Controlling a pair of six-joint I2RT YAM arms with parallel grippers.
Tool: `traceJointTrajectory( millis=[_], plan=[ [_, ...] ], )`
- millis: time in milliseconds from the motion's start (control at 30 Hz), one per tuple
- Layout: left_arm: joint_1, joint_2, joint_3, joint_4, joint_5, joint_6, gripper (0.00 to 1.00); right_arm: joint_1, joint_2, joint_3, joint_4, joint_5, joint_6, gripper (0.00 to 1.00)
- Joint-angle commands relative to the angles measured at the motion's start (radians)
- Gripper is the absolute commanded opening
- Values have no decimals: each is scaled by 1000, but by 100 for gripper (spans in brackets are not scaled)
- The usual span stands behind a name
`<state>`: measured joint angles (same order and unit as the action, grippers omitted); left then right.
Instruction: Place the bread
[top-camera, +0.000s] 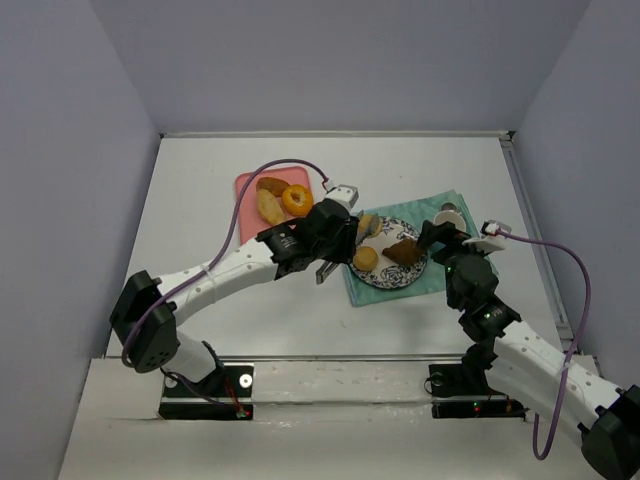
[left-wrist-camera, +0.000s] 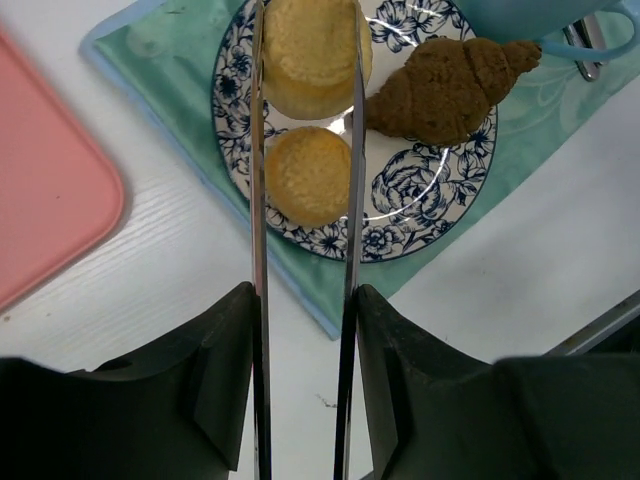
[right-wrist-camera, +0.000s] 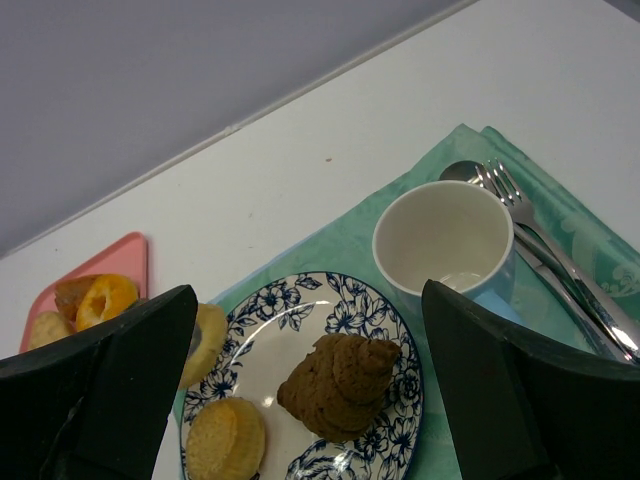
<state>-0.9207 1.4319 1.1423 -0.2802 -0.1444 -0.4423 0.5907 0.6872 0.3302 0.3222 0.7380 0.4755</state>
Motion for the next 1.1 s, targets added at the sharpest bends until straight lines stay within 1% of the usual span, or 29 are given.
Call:
traceJointTrajectory(
  millis=[0,67,100,167,200,300,467,533,667,700,733,767,800,867,900,933,967,1000,1067],
  plan=[
    [-17,100,102,47,46,66,52,6,-9,7,54,41,-8,100],
    [-17,117,112,39,40,70,54,6,-14,6,54,44,-8,100],
    [-17,128,119,32,40,73,58,6,-15,4,54,46,-6,100],
    [-17,133,122,33,49,79,62,6,-15,4,54,47,-6,100],
    [-17,134,125,32,54,82,67,6,-14,4,55,47,-5,100],
    [-17,142,132,27,46,85,72,6,-8,7,54,50,-8,100],
    [-18,136,139,26,43,86,73,6,-3,7,55,49,-8,100],
    [-17,122,140,29,22,86,71,6,-5,9,55,47,-6,100],
    [-15,58,145,3,-98,64,67,6,-2,9,55,46,-5,100],
    [-12,44,146,-26,-144,54,66,6,1,10,55,46,-6,100],
    [5,32,142,-40,-223,41,66,6,6,12,55,44,-6,100],
    [20,1,134,-50,-257,34,67,6,9,13,55,43,-6,100],
    [42,-17,105,-56,-300,30,66,6,11,13,55,43,-6,100],
    [146,-74,57,-42,-314,25,66,6,15,15,55,44,-8,100],
    [192,-97,-7,-2,-317,30,65,6,18,16,55,44,-8,100],
    [291,-116,-41,18,-334,37,64,6,18,18,55,46,-11,100],
    [343,-151,-105,57,-413,40,62,6,14,17,55,47,-11,100],
    [399,-163,-131,85,-414,48,62,6,14,15,55,50,-9,100],
    [524,-179,-186,166,-336,112,66,6,15,15,60,54,-9,100]
  ],
)
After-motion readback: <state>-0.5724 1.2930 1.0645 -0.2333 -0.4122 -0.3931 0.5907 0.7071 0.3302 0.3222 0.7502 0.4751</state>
